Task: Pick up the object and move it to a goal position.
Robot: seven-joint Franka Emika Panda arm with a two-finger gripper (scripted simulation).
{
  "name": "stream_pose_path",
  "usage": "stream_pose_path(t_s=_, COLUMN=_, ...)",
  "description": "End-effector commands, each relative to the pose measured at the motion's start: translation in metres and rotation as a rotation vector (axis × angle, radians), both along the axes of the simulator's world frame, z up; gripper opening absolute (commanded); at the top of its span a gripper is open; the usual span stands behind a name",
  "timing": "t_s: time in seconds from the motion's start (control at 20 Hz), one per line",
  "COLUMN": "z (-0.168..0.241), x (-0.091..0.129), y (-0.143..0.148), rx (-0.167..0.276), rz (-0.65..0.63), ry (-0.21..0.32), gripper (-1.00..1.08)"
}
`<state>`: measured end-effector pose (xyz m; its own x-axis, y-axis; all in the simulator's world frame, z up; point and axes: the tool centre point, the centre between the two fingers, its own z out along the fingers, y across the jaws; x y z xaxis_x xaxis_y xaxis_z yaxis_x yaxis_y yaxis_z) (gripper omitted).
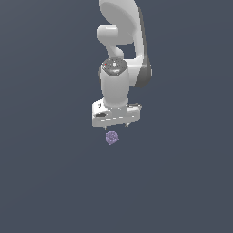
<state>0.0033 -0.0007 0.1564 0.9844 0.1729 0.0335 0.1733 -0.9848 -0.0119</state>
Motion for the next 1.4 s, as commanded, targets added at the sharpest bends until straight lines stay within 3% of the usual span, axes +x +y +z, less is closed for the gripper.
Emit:
stream_pose_path(t_s=0.0, z=-0.009, x=-0.002, y=-0.004, rx=-0.005, rz=0.048, ry=0.004, gripper=1.0)
stream_pose_path(t_s=0.7, z=-0.059, x=-0.014, y=-0.022, rx=-0.022, rz=0.32, ry=0.024, gripper=1.0)
stream_pose_path(t_s=1.35, z=-0.073, x=-0.017, y=-0.025, rx=-0.023, rz=0.359, ry=0.028, gripper=1.0)
